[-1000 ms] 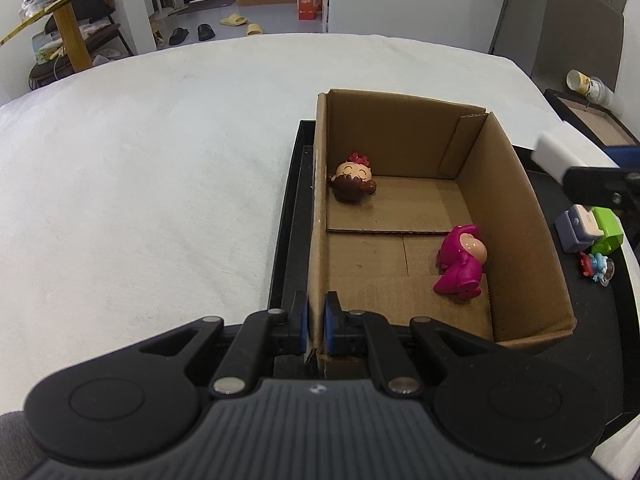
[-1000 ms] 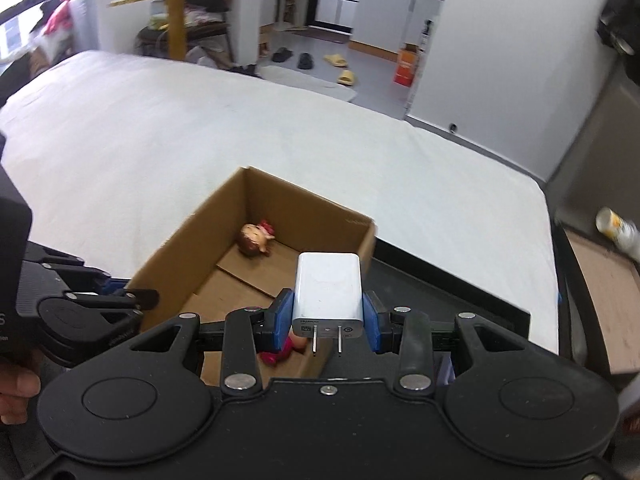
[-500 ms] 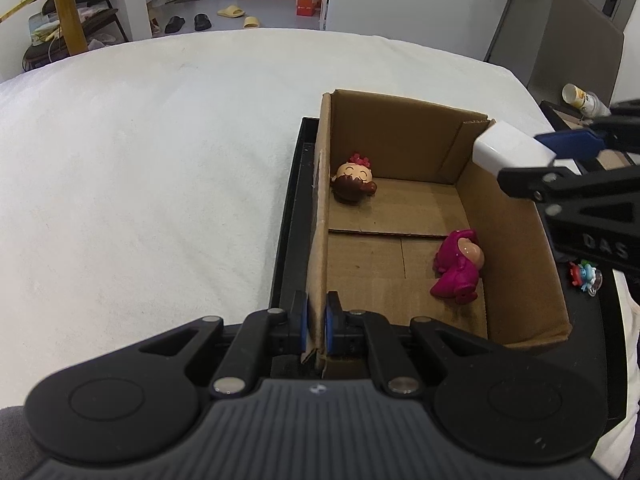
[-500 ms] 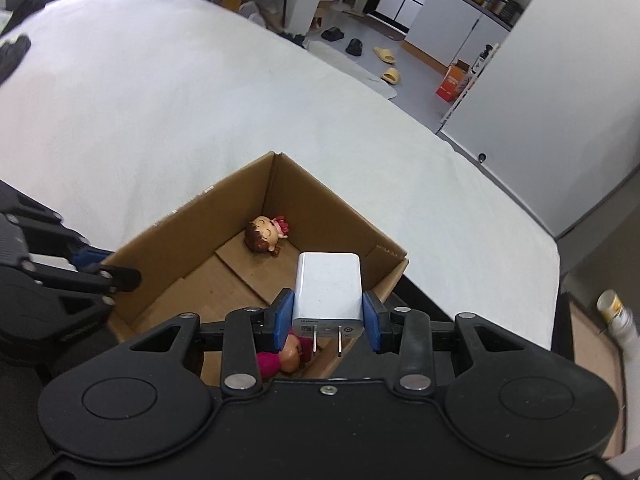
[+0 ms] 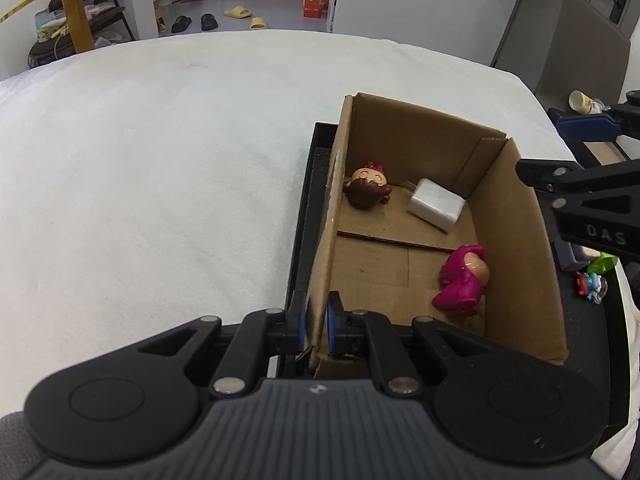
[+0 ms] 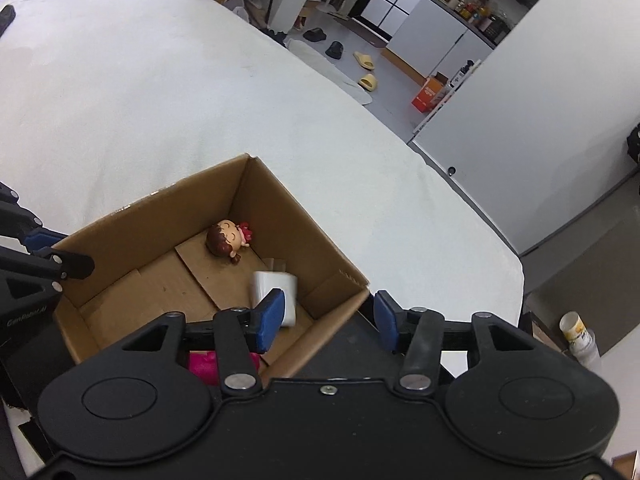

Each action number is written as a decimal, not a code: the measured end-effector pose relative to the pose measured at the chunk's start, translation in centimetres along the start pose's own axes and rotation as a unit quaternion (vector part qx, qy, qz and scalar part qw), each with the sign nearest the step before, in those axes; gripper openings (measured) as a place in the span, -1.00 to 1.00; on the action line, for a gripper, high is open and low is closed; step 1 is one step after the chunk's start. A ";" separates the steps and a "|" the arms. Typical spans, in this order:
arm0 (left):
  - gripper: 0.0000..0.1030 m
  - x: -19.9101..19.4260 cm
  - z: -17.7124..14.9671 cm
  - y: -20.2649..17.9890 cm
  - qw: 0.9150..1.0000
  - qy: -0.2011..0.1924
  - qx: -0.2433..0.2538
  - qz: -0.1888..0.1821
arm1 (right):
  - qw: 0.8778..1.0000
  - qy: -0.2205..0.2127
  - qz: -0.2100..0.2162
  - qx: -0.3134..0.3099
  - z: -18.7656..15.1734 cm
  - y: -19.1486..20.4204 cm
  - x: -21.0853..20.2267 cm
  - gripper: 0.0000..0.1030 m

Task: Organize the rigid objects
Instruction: 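Carry the charger over the box and release it inside, then move the right gripper back to the red-blue figurine with mug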

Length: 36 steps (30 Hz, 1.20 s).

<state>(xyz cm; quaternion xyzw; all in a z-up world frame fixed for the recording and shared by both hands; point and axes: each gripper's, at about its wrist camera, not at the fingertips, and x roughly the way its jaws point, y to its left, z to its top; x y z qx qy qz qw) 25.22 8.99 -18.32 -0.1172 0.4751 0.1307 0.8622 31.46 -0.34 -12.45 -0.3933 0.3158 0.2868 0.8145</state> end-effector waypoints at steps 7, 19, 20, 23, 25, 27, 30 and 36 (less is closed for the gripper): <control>-0.82 -0.2 0.0 -0.4 1.000 -0.003 0.010 0.007 | 0.999 0.002 0.016 0.036 -1.5 -1.2 -1.4 0.12; -0.83 -0.3 -0.6 -1.1 0.999 -0.016 0.026 0.029 | 0.995 0.006 0.018 0.100 -6.2 -4.2 -3.8 0.45; -0.83 -0.3 -0.6 -1.2 0.999 -0.016 0.026 0.030 | 0.994 0.007 0.019 0.107 -6.6 -4.4 -3.9 0.45; -0.83 -0.2 -0.6 -1.5 0.999 -0.016 0.032 0.038 | 0.992 0.005 0.020 0.123 -7.7 -4.7 -4.4 0.47; -0.83 -0.2 -0.6 -1.6 0.998 -0.016 0.032 0.042 | 0.991 0.000 0.017 0.133 -8.3 -4.7 -4.7 0.53; -0.83 -0.2 -0.5 -1.7 0.998 -0.015 0.034 0.042 | 0.989 -0.004 0.016 0.144 -8.8 -4.7 -4.9 0.57; -0.83 -0.3 -0.5 -1.7 0.999 -0.015 0.032 0.042 | 0.987 -0.009 0.017 0.161 -9.8 -4.8 -5.0 0.57; -0.83 -0.2 -0.6 -2.0 0.998 -0.011 0.043 0.047 | 0.979 -0.017 0.009 0.203 -11.6 -5.3 -5.0 0.66</control>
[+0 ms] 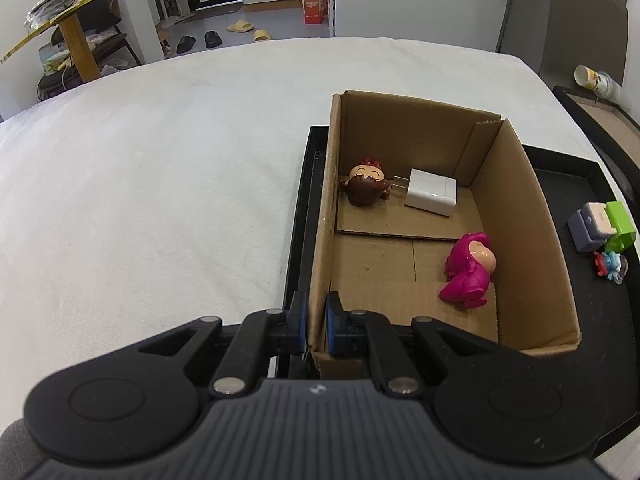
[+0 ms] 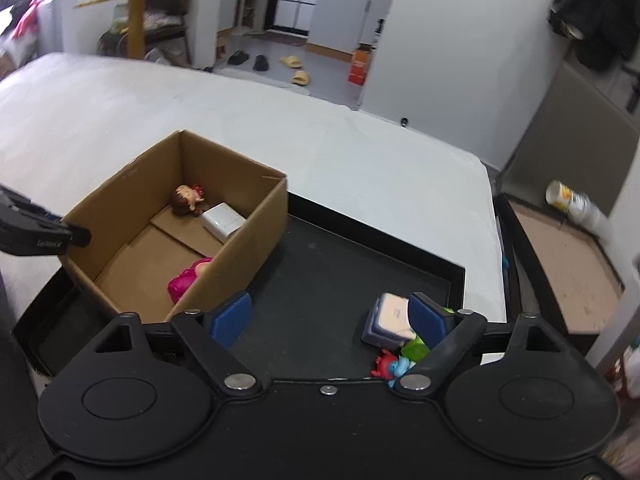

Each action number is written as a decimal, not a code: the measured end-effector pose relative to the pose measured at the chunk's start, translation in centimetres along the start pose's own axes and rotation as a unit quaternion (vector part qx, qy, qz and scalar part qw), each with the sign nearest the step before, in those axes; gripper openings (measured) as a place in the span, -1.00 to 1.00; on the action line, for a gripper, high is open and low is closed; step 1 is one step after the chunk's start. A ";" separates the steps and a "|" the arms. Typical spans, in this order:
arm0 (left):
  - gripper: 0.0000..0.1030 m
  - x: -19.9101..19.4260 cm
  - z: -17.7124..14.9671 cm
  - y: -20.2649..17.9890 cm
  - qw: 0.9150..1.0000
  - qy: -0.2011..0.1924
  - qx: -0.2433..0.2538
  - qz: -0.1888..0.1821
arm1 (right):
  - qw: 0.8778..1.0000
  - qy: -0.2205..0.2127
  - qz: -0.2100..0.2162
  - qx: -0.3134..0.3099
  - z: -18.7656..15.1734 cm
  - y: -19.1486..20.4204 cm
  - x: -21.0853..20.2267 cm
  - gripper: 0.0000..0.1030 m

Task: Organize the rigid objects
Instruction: 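Move the right gripper back to the red-blue figurine with mug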

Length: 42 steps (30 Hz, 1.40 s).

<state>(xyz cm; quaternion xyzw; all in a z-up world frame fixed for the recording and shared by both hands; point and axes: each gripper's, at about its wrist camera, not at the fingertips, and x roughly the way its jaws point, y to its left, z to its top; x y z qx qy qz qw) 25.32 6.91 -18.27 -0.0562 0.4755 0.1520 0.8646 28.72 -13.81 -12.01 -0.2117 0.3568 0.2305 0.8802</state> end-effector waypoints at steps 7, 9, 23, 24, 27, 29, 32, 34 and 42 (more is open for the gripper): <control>-0.83 0.1 -0.1 -0.3 1.000 -0.001 0.005 0.003 | 0.998 -0.001 -0.012 0.057 -1.6 -2.6 1.1 0.65; -0.83 0.2 0.0 -0.6 1.000 -0.001 0.013 0.006 | 0.997 0.003 -0.016 0.075 -2.0 -3.2 1.6 0.61; -0.82 0.2 0.1 -1.0 1.000 0.003 0.020 0.018 | 0.980 0.025 -0.026 0.194 -6.2 -6.7 4.6 0.34; -0.82 0.3 0.1 -1.1 1.000 0.004 0.020 0.020 | 0.979 0.024 -0.026 0.199 -6.5 -6.9 4.8 0.34; -0.81 0.3 0.1 -1.2 0.999 0.002 0.020 0.025 | 0.977 0.022 -0.026 0.211 -7.2 -7.4 5.1 0.34; -0.81 0.3 0.0 -1.3 0.999 0.001 0.022 0.030 | 0.975 0.018 -0.026 0.220 -7.7 -7.6 5.3 0.36; -0.80 0.2 0.0 -1.7 0.999 0.000 0.027 0.038 | 0.973 0.018 -0.029 0.227 -8.3 -7.8 5.8 0.36; -0.80 0.2 0.0 -1.7 0.999 0.001 0.029 0.041 | 0.973 0.021 -0.032 0.229 -8.5 -7.7 6.3 0.37; -0.78 0.2 0.1 -2.1 0.998 0.003 0.040 0.054 | 0.970 0.035 -0.049 0.237 -8.6 -7.6 8.7 0.37</control>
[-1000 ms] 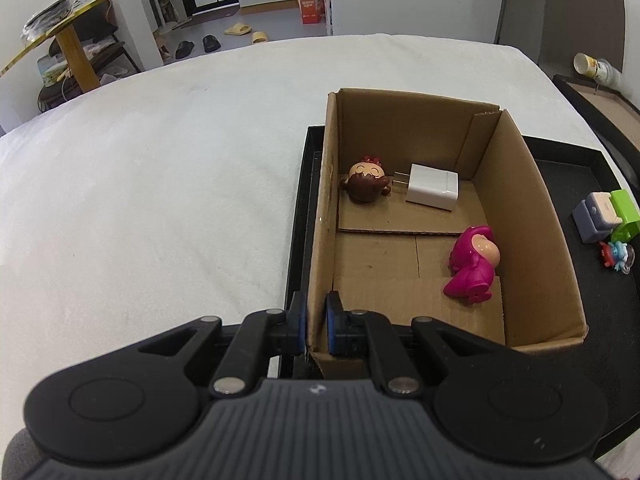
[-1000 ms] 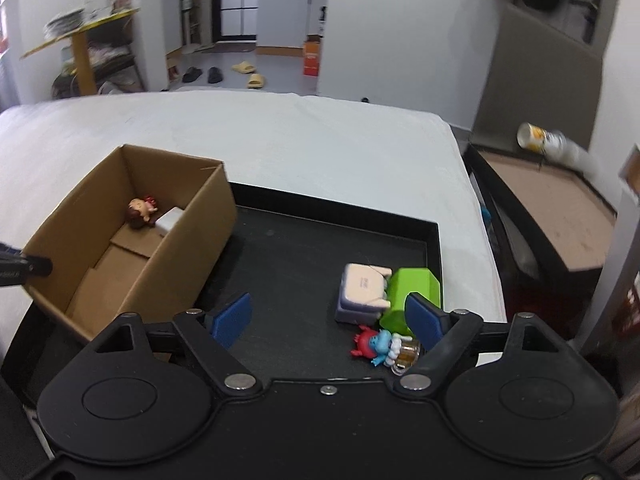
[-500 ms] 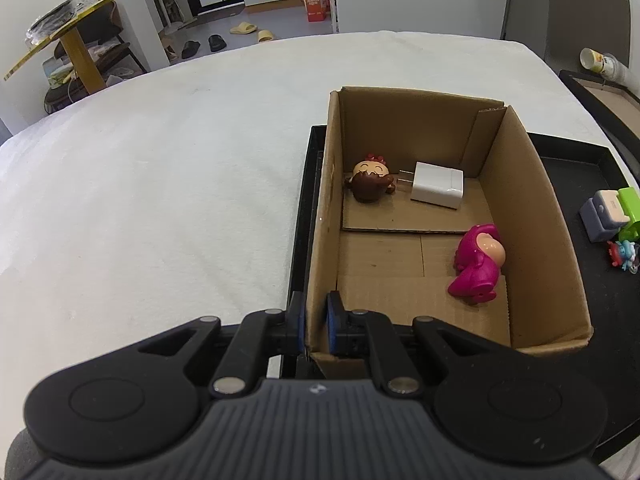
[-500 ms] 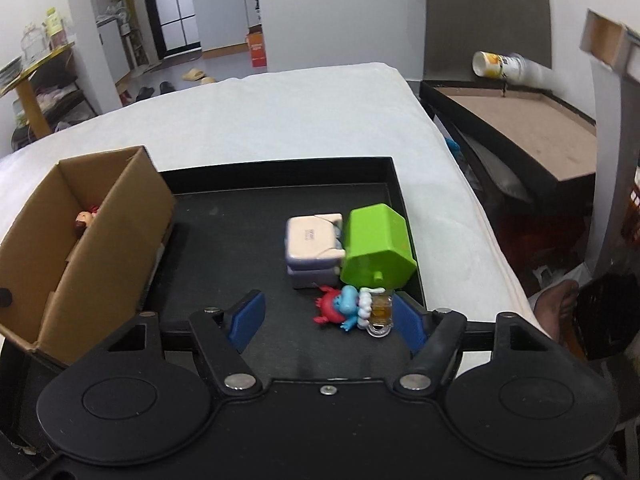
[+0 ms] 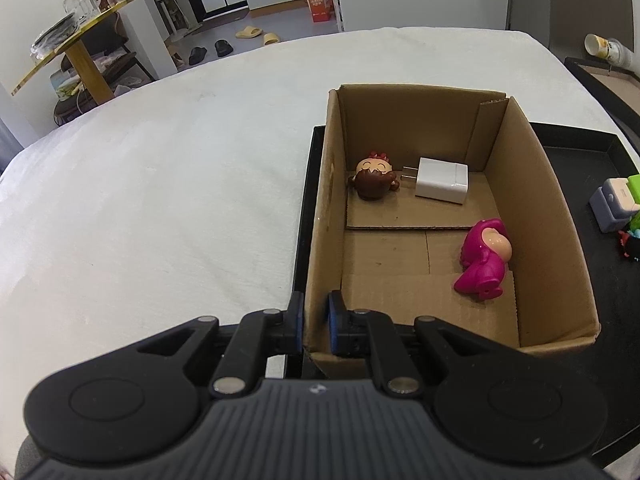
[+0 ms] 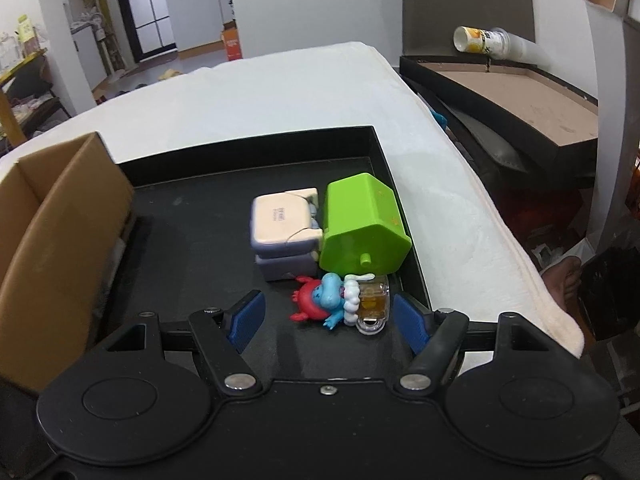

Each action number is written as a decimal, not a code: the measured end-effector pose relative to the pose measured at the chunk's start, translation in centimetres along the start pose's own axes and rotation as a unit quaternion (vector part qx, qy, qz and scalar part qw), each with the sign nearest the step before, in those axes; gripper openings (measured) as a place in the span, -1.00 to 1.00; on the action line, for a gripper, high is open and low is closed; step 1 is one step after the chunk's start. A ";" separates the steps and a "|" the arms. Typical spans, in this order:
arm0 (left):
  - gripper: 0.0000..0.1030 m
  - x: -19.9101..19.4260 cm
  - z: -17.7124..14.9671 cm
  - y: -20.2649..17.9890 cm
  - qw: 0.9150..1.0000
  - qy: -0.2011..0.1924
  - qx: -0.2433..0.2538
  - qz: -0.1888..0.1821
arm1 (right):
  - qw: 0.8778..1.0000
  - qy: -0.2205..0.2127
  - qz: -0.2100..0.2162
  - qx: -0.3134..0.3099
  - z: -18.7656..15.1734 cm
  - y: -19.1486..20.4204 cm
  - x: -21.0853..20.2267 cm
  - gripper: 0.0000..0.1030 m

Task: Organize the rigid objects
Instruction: 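Move the right gripper back to the red-blue figurine with mug, then close the right gripper on the figurine and lift it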

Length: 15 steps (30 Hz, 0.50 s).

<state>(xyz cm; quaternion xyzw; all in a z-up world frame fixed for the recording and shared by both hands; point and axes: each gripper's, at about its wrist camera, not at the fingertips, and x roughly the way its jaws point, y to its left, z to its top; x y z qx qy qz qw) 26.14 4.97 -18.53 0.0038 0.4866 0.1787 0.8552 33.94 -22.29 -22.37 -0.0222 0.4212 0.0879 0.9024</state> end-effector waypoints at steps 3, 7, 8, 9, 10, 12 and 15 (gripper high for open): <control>-0.78 0.0 0.0 -0.1 1.000 0.001 0.000 0.002 | 1.000 0.003 -0.008 -0.006 0.2 0.2 1.0 0.38; -0.78 0.0 -0.1 -0.1 1.000 0.001 0.002 0.003 | 1.000 0.008 -0.021 -0.020 0.3 0.8 2.1 0.38; -0.78 0.0 -0.1 -0.1 1.000 0.001 0.002 0.003 | 0.999 0.009 -0.023 -0.020 0.3 0.8 2.1 0.38; -0.78 0.0 -0.1 -0.1 1.000 0.001 0.002 0.003 | 0.999 0.010 -0.027 -0.021 0.4 0.9 2.3 0.38; -0.78 0.0 -0.1 -0.1 1.000 0.001 0.002 0.002 | 0.999 0.010 -0.030 -0.023 0.4 1.0 2.4 0.38; -0.78 0.1 -0.1 -0.1 1.000 0.001 0.001 0.002 | 0.999 0.013 -0.034 -0.026 0.5 1.0 2.7 0.30; -0.78 0.1 -0.1 -0.1 1.000 0.001 0.000 0.002 | 0.999 0.017 -0.029 -0.026 0.7 0.9 2.4 0.13</control>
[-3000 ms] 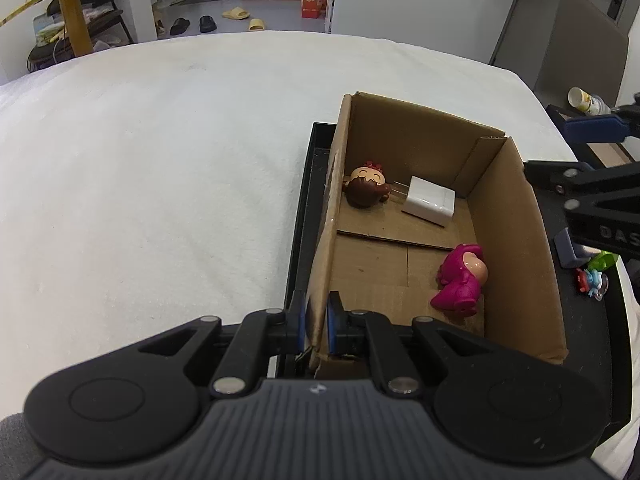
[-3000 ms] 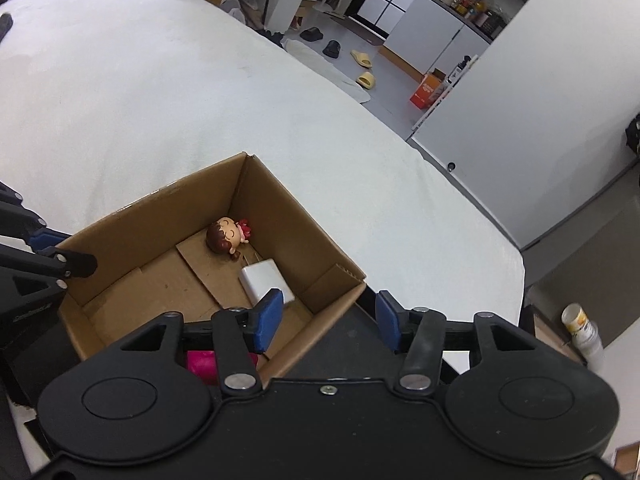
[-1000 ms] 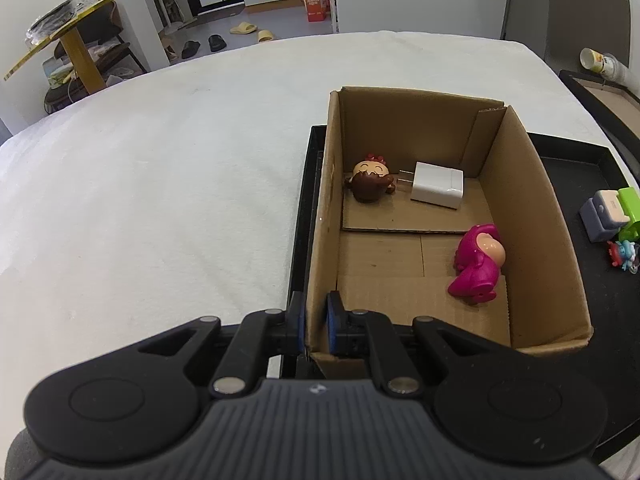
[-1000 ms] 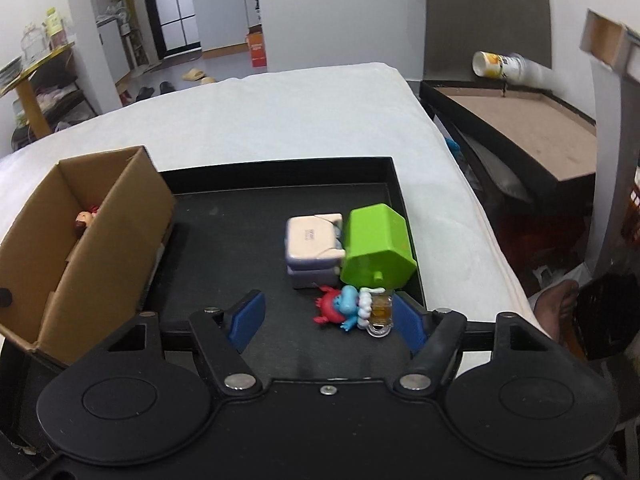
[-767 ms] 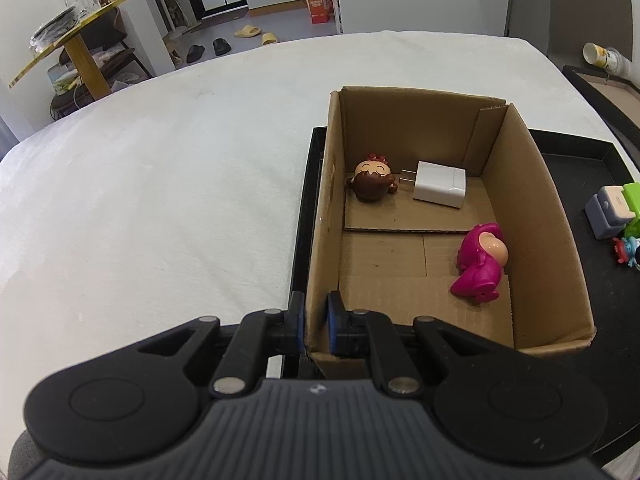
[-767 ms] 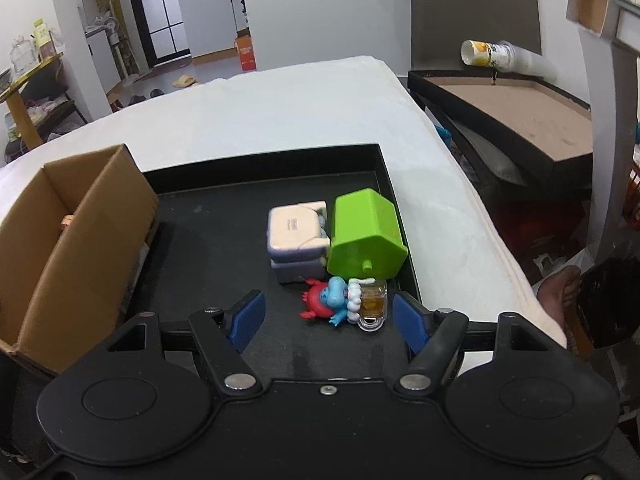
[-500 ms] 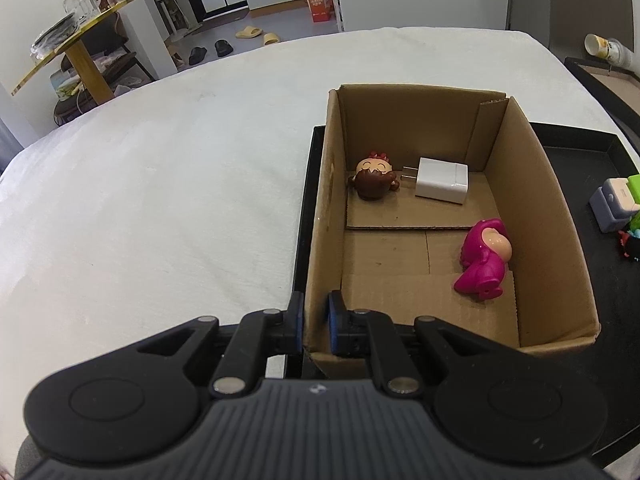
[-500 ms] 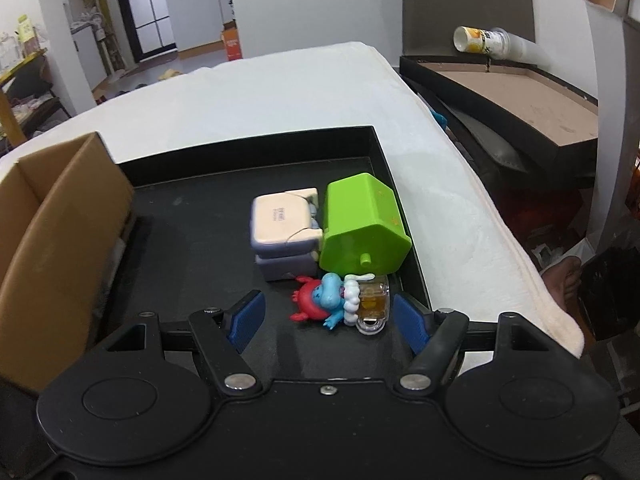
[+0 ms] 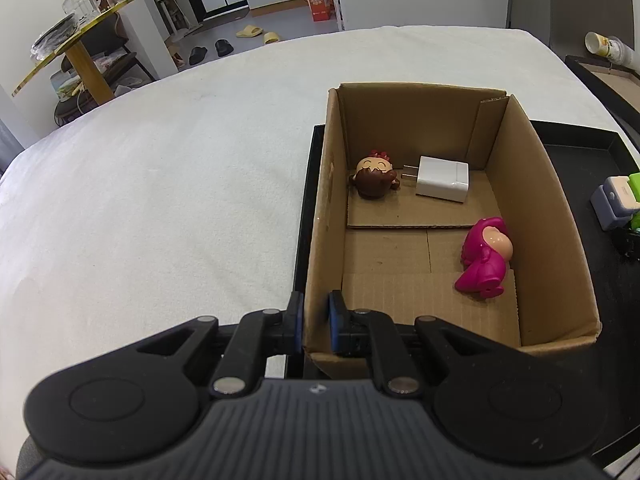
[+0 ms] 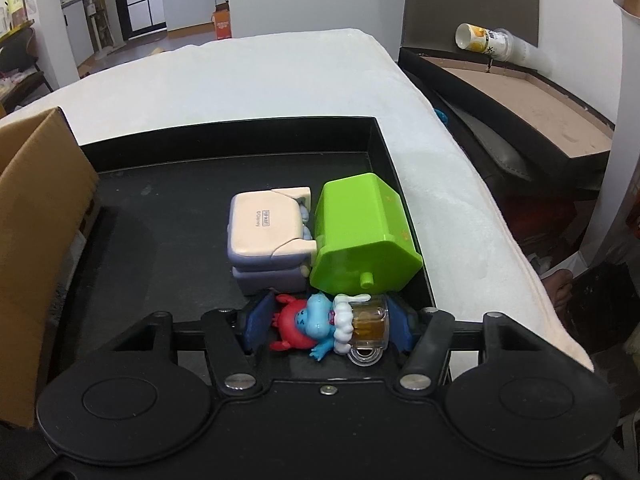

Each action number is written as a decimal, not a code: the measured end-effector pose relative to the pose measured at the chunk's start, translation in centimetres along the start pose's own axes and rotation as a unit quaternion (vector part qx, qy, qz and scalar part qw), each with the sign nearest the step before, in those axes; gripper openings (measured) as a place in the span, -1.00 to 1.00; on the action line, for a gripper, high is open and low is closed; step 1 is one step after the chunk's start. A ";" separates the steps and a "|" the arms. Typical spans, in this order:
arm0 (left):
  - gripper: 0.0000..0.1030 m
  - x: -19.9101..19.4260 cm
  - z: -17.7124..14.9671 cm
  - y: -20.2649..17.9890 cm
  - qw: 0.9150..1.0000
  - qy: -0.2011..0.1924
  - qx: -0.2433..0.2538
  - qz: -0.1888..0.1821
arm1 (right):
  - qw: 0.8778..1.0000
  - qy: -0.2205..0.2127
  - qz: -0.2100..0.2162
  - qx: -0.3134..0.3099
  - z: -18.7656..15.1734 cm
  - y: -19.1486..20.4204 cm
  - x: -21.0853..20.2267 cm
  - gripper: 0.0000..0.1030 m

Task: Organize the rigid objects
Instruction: 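Close the right gripper on the figurine and lift it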

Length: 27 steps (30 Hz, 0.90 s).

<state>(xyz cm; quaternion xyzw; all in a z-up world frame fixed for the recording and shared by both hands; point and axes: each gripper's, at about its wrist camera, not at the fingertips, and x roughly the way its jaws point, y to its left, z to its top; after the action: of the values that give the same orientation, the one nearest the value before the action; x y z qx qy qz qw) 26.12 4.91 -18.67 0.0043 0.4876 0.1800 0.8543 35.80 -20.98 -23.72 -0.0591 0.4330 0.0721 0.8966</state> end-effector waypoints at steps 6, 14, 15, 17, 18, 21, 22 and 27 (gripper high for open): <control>-0.78 -0.1 0.0 0.1 1.000 0.000 0.000 -0.002 | 1.000 -0.010 0.013 -0.009 -0.2 0.1 -2.1 0.13; -0.78 -0.1 0.0 0.3 1.000 -0.002 0.002 -0.006 | 0.999 -0.016 0.026 -0.015 0.3 0.4 -4.4 0.13; -0.78 -0.1 0.0 0.3 1.000 -0.002 0.002 -0.007 | 0.999 -0.015 0.029 -0.013 0.3 0.4 -4.6 0.13; -0.78 -0.1 0.0 0.3 1.000 -0.002 0.002 -0.007 | 0.999 -0.013 0.033 -0.016 0.5 0.4 -5.1 0.13; -0.78 -0.1 0.0 0.3 1.000 -0.002 0.001 -0.007 | 0.999 -0.014 0.031 -0.021 0.6 0.6 -5.3 0.13; -0.78 -0.1 0.0 0.3 1.000 -0.002 0.002 -0.008 | 0.999 -0.020 0.033 -0.032 0.9 0.9 -6.1 0.13; -0.78 -0.1 0.0 0.3 1.000 -0.002 0.002 -0.008 | 0.999 -0.022 0.033 -0.034 1.0 1.1 -6.3 0.13; -0.79 -0.1 0.1 0.4 1.000 -0.001 -0.001 -0.014 | 0.998 -0.032 0.033 -0.047 1.6 1.8 -7.5 0.13</control>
<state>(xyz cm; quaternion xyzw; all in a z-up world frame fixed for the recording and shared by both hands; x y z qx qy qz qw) 26.03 5.29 -18.50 -0.0035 0.4862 0.1689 0.8573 32.12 -19.51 -16.90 -0.0843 0.4022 0.1240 0.9032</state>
